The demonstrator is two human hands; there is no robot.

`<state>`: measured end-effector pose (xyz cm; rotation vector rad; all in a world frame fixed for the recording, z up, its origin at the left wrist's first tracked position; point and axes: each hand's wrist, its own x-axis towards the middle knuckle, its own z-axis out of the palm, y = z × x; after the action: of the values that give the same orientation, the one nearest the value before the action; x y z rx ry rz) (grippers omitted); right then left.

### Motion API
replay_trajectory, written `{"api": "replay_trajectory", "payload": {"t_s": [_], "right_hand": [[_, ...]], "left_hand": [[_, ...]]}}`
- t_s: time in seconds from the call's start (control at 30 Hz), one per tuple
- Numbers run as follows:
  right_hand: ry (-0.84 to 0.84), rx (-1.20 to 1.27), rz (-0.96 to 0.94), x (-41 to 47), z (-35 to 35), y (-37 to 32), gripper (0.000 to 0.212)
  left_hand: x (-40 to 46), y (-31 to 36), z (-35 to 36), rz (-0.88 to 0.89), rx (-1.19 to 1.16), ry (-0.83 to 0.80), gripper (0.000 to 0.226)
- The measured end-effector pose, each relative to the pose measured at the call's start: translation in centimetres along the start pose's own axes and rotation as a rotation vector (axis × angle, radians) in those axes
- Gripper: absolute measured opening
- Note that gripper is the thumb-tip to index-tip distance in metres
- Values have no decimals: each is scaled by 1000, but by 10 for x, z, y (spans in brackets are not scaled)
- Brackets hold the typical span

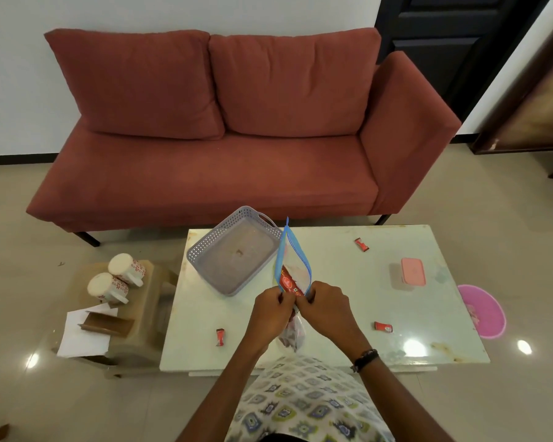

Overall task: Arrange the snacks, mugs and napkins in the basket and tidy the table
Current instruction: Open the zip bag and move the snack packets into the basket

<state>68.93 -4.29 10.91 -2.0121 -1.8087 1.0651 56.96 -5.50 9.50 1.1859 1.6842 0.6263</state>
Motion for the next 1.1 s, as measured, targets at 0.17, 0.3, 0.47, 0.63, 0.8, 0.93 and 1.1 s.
{"api": "replay_trajectory", "payload": {"t_s": [0.17,0.3,0.47,0.63,0.8,0.93,1.1], "right_hand": [[-87,-47,50,19,-7,-2,36],[31,-16,-11,46,-14,-9,20],[10,-62,-161,38,-4,-8,22],[-10,-135,-288,24,-6,-8,22],[-10,-138,-306,12,-19,-4,24],[30,-105,-218,10,-28,9,18],[88,-106,-120,22,-24,3,18]], "left_hand": [[-2,1,-8,33,51,-53,33],[-5,3,-22,-5,70,-99,28],[-1,-13,-41,-70,375,-4,24],[14,-7,-41,-27,516,213,39],[34,6,-31,86,551,314,32],[36,8,-22,154,419,345,32],[30,7,-10,183,227,326,29]]}}
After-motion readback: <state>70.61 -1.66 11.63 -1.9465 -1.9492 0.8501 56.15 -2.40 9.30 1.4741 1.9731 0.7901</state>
